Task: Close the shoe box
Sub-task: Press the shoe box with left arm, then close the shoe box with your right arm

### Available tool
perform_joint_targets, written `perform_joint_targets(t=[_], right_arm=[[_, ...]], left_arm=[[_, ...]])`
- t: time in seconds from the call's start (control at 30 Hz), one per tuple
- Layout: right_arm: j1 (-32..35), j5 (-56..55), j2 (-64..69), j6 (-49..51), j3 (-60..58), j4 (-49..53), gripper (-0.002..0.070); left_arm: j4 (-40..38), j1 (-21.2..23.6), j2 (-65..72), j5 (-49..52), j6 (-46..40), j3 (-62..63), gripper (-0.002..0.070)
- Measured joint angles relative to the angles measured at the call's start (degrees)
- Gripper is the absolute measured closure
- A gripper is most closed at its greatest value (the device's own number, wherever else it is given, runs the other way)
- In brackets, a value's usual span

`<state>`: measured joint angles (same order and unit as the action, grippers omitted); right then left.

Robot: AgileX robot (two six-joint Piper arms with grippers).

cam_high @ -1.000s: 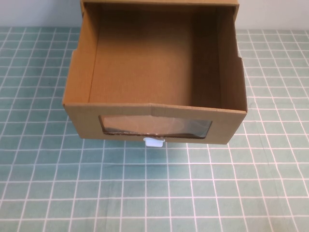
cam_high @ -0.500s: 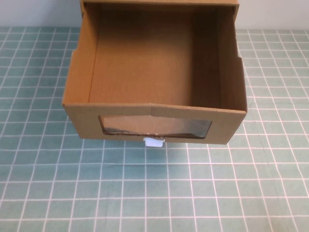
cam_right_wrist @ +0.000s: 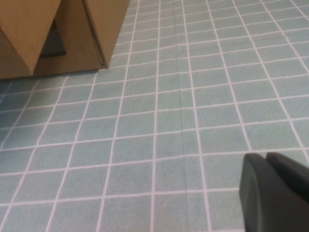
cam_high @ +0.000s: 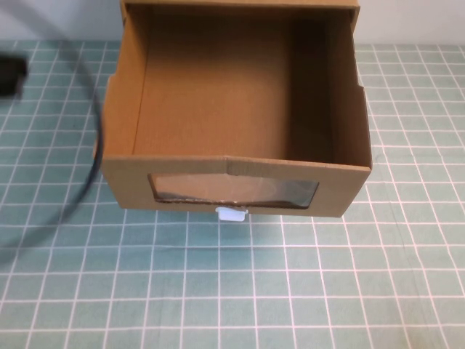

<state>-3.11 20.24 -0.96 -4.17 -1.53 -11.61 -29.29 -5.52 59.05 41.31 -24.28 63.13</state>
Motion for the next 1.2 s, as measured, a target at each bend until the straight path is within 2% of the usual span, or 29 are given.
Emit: perform_joint_targets(t=[0.3,0.5,0.67,1.0,1.2], right_arm=[[0.0,0.0,0.0,0.0,0.0,0.0,0.0689],[0.0,0.0,0.0,0.0,0.0,0.0,0.0689],[0.0,0.0,0.0,0.0,0.0,0.0,0.0689],[0.0,-0.7,0.0,0.0,0.0,-1.0,0.0689],[0.0,-9.9,0.0,0.0,0.0,-16.0,0.0689]], left_arm=[[-8.7,0.0,26.4,5.4,-12.1,29.3,0.068],[-9.9,-4.0,37.6,5.7,-16.1,39.9,0.068],[-10.5,-7.6,43.3,4.2,-17.9,43.7,0.068],[-10.9,-7.9,47.3,1.8,-18.2,44.1,0.068],[-11.0,-7.9,47.4,1.8,-18.2,44.4,0.068]])
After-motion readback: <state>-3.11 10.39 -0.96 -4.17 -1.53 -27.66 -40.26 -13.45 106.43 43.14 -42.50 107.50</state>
